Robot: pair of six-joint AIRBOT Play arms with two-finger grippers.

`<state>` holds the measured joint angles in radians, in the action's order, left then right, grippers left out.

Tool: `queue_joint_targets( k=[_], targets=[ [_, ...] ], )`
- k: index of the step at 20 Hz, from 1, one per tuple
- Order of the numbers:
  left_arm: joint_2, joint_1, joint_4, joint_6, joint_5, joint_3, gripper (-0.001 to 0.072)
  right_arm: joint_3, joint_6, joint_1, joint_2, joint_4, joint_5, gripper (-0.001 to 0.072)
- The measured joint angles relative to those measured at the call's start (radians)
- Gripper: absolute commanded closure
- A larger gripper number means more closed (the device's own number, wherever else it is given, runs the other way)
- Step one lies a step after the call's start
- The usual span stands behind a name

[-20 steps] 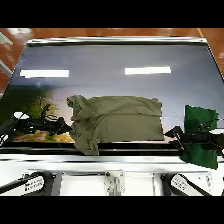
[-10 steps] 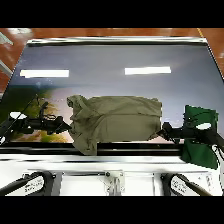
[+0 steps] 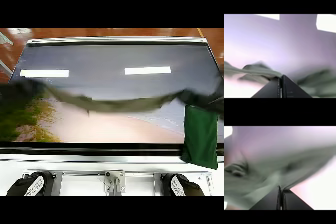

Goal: Fold the shirts.

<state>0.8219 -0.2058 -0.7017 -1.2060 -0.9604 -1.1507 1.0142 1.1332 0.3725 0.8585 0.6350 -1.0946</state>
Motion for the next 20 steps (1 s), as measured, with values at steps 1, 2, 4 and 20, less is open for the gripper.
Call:
queue_joint_targets(
  k=[1, 2, 4, 20],
  targets=[
    [-0.037, 0.0, 0.002, -0.001, 0.047, -0.09, 0.0663, 0.101, 0.0, 0.0, -0.044, -0.002, 0.036, 0.0644],
    [-0.067, 0.0, -0.002, -0.002, 0.094, -0.178, 0.0663, 0.196, 0.002, 0.0, -0.08, -0.006, 0.075, 0.0645],
    [-0.119, 0.0, -0.044, -0.024, 0.168, -0.351, 0.0663, 0.396, 0.016, 0.0, -0.141, 0.019, 0.146, 0.0644],
    [-0.387, -0.001, -0.584, -0.333, -0.205, -0.581, 0.0664, 0.823, 0.413, 0.0, -0.346, 0.522, -0.326, 0.0644]
  ],
)
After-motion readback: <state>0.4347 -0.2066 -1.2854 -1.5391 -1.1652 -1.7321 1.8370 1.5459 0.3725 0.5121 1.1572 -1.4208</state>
